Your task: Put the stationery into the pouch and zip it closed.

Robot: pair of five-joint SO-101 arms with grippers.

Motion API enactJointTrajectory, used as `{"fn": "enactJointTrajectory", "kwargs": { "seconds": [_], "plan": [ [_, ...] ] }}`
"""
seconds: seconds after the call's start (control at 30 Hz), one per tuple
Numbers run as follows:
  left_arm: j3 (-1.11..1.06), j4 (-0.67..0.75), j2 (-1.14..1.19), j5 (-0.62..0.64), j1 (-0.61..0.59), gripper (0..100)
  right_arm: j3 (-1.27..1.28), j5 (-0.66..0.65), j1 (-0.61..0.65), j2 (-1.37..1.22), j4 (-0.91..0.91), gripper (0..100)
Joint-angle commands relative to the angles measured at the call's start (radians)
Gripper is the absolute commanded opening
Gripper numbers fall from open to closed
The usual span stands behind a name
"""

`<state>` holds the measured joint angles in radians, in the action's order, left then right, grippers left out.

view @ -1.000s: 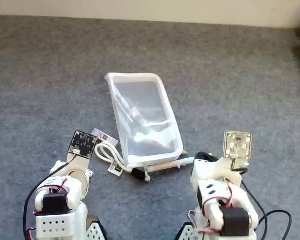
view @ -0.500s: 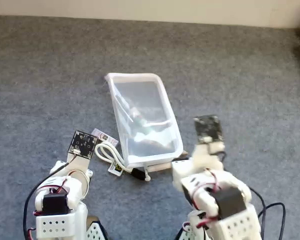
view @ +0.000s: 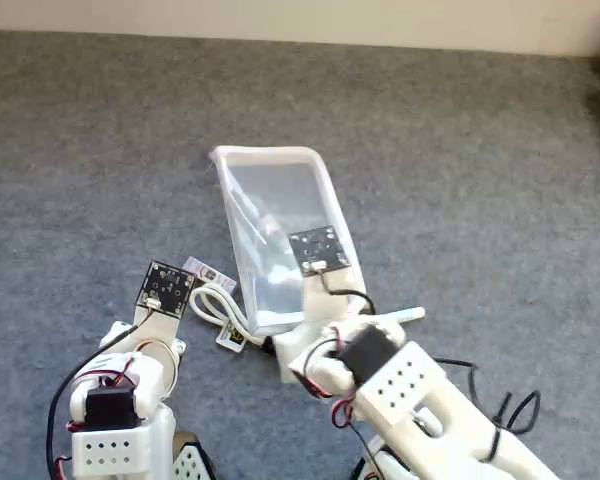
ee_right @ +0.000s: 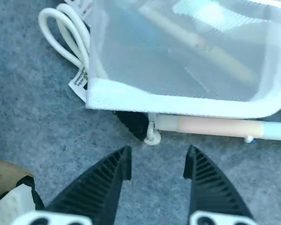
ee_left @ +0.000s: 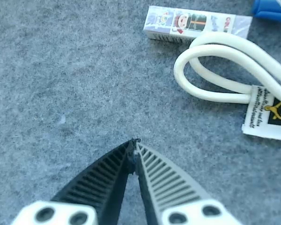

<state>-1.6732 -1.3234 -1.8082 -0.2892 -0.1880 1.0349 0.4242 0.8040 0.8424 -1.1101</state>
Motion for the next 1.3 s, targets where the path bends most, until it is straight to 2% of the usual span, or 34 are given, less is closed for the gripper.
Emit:
{"fn": "enactJointTrajectory", "kwargs": {
  "seconds": [0.0, 0.3, 0.5, 0.7, 0.83, 1.0, 1.1, 1.27],
  "plan": [
    [-0.022, -0.003, -0.01, -0.008, 0.016, 1, -0.054, 0.028, 0.044, -0.056, 0.084, 18.6],
    [-0.022, -0.003, -0.01, -0.008, 0.016, 1, -0.051, 0.028, 0.048, -0.188, 0.2, 12.0],
    [-0.022, -0.003, -0.01, -0.008, 0.016, 1, -0.051, 0.028, 0.044, -0.288, 0.243, 12.0],
    [-0.022, -0.003, -0.01, -0.008, 0.016, 1, -0.051, 0.028, -0.039, -0.337, 0.285, 11.7],
    [-0.022, -0.003, -0.01, -0.008, 0.016, 1, -0.051, 0.028, -0.048, -0.343, 0.302, 11.5],
    [-0.022, -0.003, -0.01, -0.008, 0.016, 1, -0.051, 0.021, -0.05, -0.343, 0.332, 0.0],
    [-0.022, -0.003, -0.01, -0.008, 0.016, 1, -0.051, 0.018, -0.053, -0.337, 0.329, 0.5],
    [-0.022, -0.003, -0.01, -0.008, 0.016, 1, -0.062, -0.133, -0.137, -0.332, 0.332, 0.5]
  ]
}}
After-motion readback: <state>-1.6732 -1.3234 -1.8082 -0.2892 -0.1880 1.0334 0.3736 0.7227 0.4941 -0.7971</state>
